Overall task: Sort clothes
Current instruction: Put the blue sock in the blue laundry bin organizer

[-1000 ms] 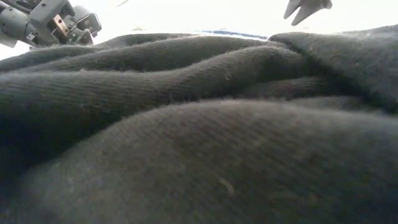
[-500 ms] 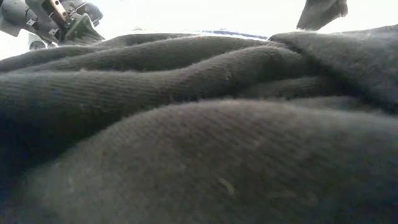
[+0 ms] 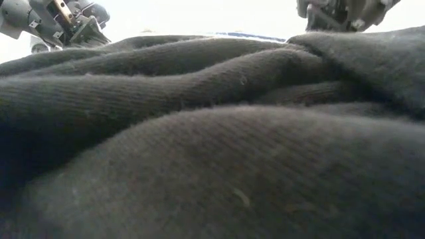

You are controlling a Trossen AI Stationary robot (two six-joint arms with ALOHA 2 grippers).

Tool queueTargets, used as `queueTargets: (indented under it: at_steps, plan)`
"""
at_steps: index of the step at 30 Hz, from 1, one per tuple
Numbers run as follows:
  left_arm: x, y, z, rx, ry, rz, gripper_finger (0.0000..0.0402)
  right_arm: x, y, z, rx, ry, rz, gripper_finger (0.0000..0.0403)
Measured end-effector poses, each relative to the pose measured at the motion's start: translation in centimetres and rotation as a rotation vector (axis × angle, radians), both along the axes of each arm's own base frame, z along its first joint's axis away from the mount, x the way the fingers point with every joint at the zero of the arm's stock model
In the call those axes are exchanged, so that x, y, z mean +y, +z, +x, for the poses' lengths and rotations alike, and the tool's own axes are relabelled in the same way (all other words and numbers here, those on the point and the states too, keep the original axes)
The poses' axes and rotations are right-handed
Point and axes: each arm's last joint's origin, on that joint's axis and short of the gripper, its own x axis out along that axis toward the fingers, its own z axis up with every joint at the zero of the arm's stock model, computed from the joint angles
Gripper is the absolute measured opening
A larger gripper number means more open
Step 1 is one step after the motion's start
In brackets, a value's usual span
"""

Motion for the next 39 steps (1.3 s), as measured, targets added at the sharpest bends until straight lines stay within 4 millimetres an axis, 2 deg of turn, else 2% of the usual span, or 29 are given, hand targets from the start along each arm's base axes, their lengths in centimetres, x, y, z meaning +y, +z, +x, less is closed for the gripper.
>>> queueTargets:
  at_steps: [9, 18, 26, 33, 39]
  plan:
    - [0.0, -0.1, 0.1, 0.01, -0.005, -0.007, 0.0004, 1.8, -6.4, 4.1, 0.062, 0.111, -0.089, 0.0211]
    - [-0.1, -0.6, 0.4, 0.045, -0.008, 0.003, 0.0017, 1.5, -9.6, 6.6, -0.001, 0.098, -0.095, 0.0198]
    - [-0.2, -1.9, 1.3, 0.133, -0.008, 0.016, 0.0064, 1.5, -10.5, 7.0, -0.01, 0.104, -0.07, 0.0195]
    - [-0.3, -2.4, 2.2, 0.138, -0.008, 0.076, 0.0131, 1.6, -10.6, 7.1, -0.022, 0.104, -0.066, 0.0194]
    - [-0.1, -3.4, 3.0, 0.178, 0.105, 0.051, 0.0151, 1.5, -10.6, 7.1, -0.022, 0.101, -0.064, 0.0189]
